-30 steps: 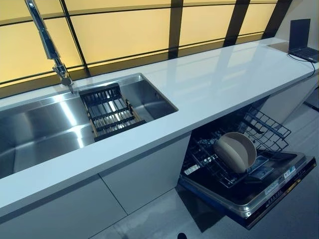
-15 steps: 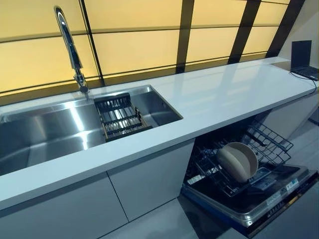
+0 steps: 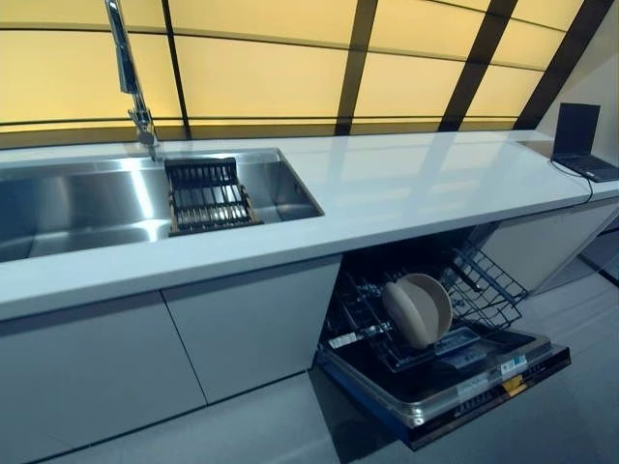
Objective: Take plates into dishwasher
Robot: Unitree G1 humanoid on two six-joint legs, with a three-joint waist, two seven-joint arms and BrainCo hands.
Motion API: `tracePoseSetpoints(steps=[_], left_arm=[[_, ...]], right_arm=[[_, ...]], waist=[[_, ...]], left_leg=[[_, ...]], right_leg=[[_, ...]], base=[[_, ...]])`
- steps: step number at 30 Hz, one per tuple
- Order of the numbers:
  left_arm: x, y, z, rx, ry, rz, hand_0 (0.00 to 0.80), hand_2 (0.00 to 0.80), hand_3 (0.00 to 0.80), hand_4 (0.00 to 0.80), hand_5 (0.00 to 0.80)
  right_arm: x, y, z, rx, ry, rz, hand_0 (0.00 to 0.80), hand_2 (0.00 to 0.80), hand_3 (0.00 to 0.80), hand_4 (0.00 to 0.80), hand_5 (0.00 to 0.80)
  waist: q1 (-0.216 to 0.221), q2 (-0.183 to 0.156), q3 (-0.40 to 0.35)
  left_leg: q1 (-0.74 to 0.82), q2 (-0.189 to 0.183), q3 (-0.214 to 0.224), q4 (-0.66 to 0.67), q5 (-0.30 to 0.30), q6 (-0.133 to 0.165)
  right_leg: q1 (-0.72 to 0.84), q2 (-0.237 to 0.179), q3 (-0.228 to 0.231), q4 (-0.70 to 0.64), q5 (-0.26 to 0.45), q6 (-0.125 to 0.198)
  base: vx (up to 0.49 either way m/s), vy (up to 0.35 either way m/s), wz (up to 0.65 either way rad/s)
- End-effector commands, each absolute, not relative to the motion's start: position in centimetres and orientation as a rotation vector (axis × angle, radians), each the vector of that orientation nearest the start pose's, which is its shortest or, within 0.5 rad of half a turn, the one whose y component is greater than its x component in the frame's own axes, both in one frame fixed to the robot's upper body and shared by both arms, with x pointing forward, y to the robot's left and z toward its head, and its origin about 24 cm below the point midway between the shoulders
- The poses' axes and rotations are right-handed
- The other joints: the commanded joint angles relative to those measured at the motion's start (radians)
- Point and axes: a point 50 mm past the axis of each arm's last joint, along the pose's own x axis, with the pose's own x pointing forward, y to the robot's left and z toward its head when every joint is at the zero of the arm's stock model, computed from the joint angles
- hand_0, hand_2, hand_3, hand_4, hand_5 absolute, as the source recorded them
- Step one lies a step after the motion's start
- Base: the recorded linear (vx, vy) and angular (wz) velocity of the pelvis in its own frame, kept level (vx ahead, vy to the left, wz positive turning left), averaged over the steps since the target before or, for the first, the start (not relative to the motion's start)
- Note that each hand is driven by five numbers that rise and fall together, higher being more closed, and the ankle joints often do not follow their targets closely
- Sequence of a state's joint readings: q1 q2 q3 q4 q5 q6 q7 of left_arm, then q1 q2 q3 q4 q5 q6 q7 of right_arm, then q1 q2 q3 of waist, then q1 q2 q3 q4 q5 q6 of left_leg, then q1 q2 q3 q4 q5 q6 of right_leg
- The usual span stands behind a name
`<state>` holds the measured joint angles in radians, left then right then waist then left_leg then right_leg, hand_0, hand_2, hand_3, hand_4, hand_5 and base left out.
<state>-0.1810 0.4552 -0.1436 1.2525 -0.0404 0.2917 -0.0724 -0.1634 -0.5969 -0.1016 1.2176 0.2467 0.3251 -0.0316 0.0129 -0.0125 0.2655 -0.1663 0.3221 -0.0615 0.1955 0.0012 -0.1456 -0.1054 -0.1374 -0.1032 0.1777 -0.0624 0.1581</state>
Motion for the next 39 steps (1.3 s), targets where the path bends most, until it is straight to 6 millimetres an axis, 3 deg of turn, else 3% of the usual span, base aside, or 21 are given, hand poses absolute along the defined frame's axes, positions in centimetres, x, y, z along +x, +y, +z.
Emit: tracePoseSetpoints(steps=[1, 5, 6, 8, 11, 13, 14, 15, 18, 23, 24, 26, 30, 35, 36, 39], left_arm=[[13.5, 31.5, -12.1, 0.242, 1.308, 0.288, 0.000, 0.000, 0.000, 0.000, 0.000], [12.9, 30.9, -12.6, 0.158, 1.290, 0.322, 0.000, 0.000, 0.000, 0.000, 0.000], [12.4, 29.7, -13.2, 0.099, 1.272, 0.325, 0.000, 0.000, 0.000, 0.000, 0.000], [12.5, 28.4, -13.7, 0.110, 1.263, 0.251, 0.000, 0.000, 0.000, 0.000, 0.000], [12.6, 27.5, -14.0, 0.131, 1.261, 0.190, 0.000, 0.000, 0.000, 0.000, 0.000], [12.6, 27.3, -14.0, 0.137, 1.261, 0.174, 0.000, 0.000, 0.000, 0.000, 0.000], [13.4, 26.5, -14.0, 0.154, 1.253, 0.128, 0.000, 0.000, 0.000, 0.000, 0.000], [13.7, 26.3, -13.9, 0.170, 1.241, 0.114, 0.000, 0.000, 0.000, 0.000, 0.000], [14.2, 26.4, -13.7, 0.154, 1.189, 0.153, 0.000, 0.000, 0.000, 0.000, 0.000], [14.4, 25.6, -13.8, 0.091, 1.146, 0.171, 0.000, 0.000, 0.000, 0.000, 0.000], [14.4, 25.6, -13.8, 0.091, 1.146, 0.171, 0.000, 0.000, 0.000, 0.000, 0.000], [14.2, 24.9, -14.1, 0.014, 1.141, 0.201, 0.000, 0.000, 0.000, 0.000, 0.000], [13.8, 24.2, -14.4, -0.037, 1.124, 0.190, 0.000, 0.000, 0.000, 0.000, 0.000], [13.8, 23.7, -14.5, -0.056, 1.124, 0.186, 0.000, 0.000, 0.000, 0.000, 0.000], [13.7, 23.5, -14.5, -0.066, 1.131, 0.185, 0.000, 0.000, 0.000, 0.000, 0.000], [13.0, 23.4, -14.8, -0.078, 1.147, 0.190, 0.000, 0.000, 0.000, 0.000, 0.000]], right_arm=[[13.5, -38.3, -7.9, -0.160, 1.159, -0.698, 0.000, 0.000, 0.000, 0.000, 0.000], [14.3, -37.9, -7.7, -0.149, 1.142, -0.677, 0.000, 0.000, 0.000, 0.000, 0.000], [14.2, -37.1, -8.3, -0.091, 1.142, -0.695, 0.000, 0.000, 0.000, 0.000, 0.000], [12.6, -36.5, -9.4, -0.050, 1.161, -0.739, 0.000, 0.000, 0.000, 0.000, 0.000], [12.0, -36.3, -9.9, -0.014, 1.163, -0.780, 0.000, 0.000, 0.000, 0.000, 0.000], [11.9, -36.3, -9.9, -0.001, 1.160, -0.793, 0.000, 0.000, 0.000, 0.000, 0.000], [12.2, -36.5, -9.7, 0.045, 1.125, -0.826, 0.000, 0.000, 0.000, 0.000, 0.000], [13.0, -36.3, -9.4, 0.091, 1.068, -0.842, 0.000, 0.000, 0.000, 0.000, 0.000], [15.0, -35.7, -9.0, 0.173, 0.931, -0.837, 0.000, 0.000, 0.000, 0.000, 0.000], [17.0, -35.6, -8.0, 0.381, 0.753, -0.848, 0.000, 0.000, 0.000, 0.000, 0.000], [17.0, -35.6, -8.0, 0.381, 0.753, -0.848, 0.000, 0.000, 0.000, 0.000, 0.000], [19.0, -35.0, -7.1, 0.520, 0.627, -0.832, 0.000, 0.000, 0.000, 0.000, 0.000], [20.1, -34.6, -6.5, 0.653, 0.522, -0.835, 0.000, 0.000, 0.000, 0.000, 0.000], [20.7, -34.7, -6.0, 0.699, 0.470, -0.841, 0.000, 0.000, 0.000, 0.000, 0.000], [21.5, -35.1, -5.1, 0.698, 0.422, -0.839, 0.000, 0.000, 0.000, 0.000, 0.000], [22.8, -35.4, -3.7, 0.725, 0.335, -0.840, 0.000, 0.000, 0.000, 0.000, 0.000]], waist=[[0.011, -0.002, 0.054], [0.009, 0.018, 0.062], [-0.004, 0.035, 0.069], [-0.024, 0.037, 0.076], [-0.033, 0.032, 0.070], [-0.036, 0.032, 0.068], [-0.050, 0.040, 0.066], [-0.063, 0.086, 0.063], [-0.055, 0.101, 0.095], [-0.049, 0.124, 0.130], [-0.049, 0.124, 0.130], [-0.046, 0.138, 0.162], [-0.046, 0.165, 0.185], [-0.044, 0.180, 0.193], [-0.039, 0.185, 0.196], [-0.029, 0.189, 0.205]], left_leg=[[-0.034, -0.048, -0.051, -0.104, 0.067, 0.055], [-0.016, -0.027, -0.043, -0.163, 0.108, 0.044], [-0.014, -0.015, 0.024, -0.190, 0.152, 0.031], [-0.049, -0.064, 0.094, -0.095, 0.110, 0.048], [-0.032, -0.128, 0.128, 0.006, 0.017, 0.078], [-0.026, -0.148, 0.140, 0.036, -0.014, 0.087], [-0.007, -0.202, 0.171, 0.116, -0.094, 0.105], [0.055, -0.218, 0.202, -0.041, -0.046, 0.116], [0.034, -0.268, 0.133, -0.050, -0.038, 0.121], [-0.004, -0.292, 0.120, -0.012, -0.042, 0.126], [-0.004, -0.292, 0.120, -0.012, -0.042, 0.126], [-0.047, -0.297, 0.124, 0.057, -0.063, 0.130], [-0.071, -0.285, 0.142, 0.096, -0.060, 0.123], [-0.083, -0.287, 0.157, 0.120, -0.063, 0.121], [-0.094, -0.296, 0.155, 0.153, -0.093, 0.114], [-0.124, -0.303, 0.155, 0.202, -0.112, 0.117]], right_leg=[[-0.010, -0.028, 0.009, 0.091, -0.073, -0.044], [-0.015, 0.006, -0.009, 0.102, -0.095, -0.073], [-0.004, 0.028, -0.039, 0.089, -0.097, -0.100], [0.039, 0.017, -0.068, 0.048, -0.083, -0.117], [0.049, -0.014, -0.092, 0.010, -0.054, -0.118], [0.048, -0.022, -0.099, 0.002, -0.045, -0.117], [0.027, -0.045, -0.112, 0.000, -0.028, -0.113], [-0.018, -0.017, -0.122, 0.055, -0.042, -0.103], [-0.044, 0.001, -0.091, 0.073, -0.040, -0.106], [-0.091, -0.005, -0.091, 0.120, -0.052, -0.124], [-0.091, -0.005, -0.091, 0.120, -0.052, -0.124], [-0.145, -0.019, -0.088, 0.203, -0.086, -0.147], [-0.179, -0.042, -0.097, 0.273, -0.114, -0.164], [-0.198, -0.055, -0.111, 0.307, -0.127, -0.169], [-0.213, -0.062, -0.107, 0.350, -0.163, -0.166], [-0.243, -0.074, -0.107, 0.409, -0.186, -0.174]], base=[[-0.181, -0.296, 0.28], [-0.081, -0.253, 0.10], [-0.127, -0.359, 0.17], [-0.145, -0.320, 0.66], [-0.117, -0.110, 0.76], [-0.148, -0.044, 0.48], [-0.299, 0.084, 0.50], [-0.303, 0.098, 0.45], [-0.156, 0.023, 0.39], [-0.110, 0.031, -0.07], [-0.151, 0.058, -0.01], [-0.117, 0.042, -0.03], [-0.027, 0.024, 0.08], [0.007, 0.003, 0.14], [0.027, -0.013, 0.15], [0.002, -0.014, 0.14]])
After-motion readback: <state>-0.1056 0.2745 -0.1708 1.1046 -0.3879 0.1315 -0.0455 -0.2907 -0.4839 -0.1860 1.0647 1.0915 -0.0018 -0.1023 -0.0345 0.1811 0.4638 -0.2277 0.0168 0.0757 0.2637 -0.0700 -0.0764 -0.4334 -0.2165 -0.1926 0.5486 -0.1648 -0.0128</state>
